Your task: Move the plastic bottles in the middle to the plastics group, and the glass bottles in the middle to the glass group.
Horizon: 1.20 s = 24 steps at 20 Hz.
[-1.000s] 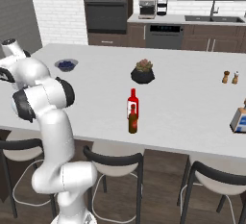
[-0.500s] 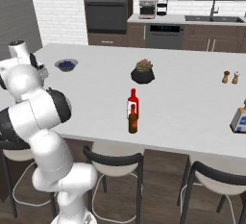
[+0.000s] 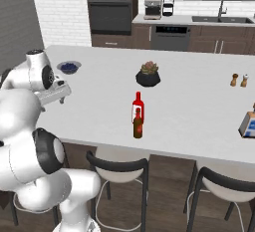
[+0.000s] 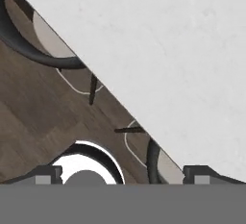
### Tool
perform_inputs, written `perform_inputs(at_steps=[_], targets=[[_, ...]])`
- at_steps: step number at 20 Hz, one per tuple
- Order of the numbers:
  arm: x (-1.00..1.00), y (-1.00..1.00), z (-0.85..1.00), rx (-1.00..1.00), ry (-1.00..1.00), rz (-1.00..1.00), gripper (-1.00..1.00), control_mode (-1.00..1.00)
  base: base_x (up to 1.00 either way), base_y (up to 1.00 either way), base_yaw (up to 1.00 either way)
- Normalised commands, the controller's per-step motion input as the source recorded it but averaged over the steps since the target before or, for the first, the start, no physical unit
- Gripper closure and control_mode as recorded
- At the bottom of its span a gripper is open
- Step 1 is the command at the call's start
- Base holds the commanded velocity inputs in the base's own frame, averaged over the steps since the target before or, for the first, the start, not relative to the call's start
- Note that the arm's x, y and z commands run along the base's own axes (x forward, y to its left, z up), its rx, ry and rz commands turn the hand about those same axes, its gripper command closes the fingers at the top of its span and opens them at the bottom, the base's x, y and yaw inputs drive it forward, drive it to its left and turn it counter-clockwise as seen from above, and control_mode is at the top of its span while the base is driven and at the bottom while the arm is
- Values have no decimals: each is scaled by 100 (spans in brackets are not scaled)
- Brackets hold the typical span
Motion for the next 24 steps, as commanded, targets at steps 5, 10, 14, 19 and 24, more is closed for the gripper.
perform_inputs(at_steps=[5,10,14,19,24], targets=[[-35,-95,13,3,16,-42,-100,-100,0,0,0],[-72,-71,37,8,2,-31,-100,-100,0,0,0],[-43,-73,5,0,10,-45,-100,-100,0,0,0],[0,-91,-7,-1,11,-43,-100,-100,0,0,0],[0,-98,19,-6,-7,-33,-100,-100,0,0,0]])
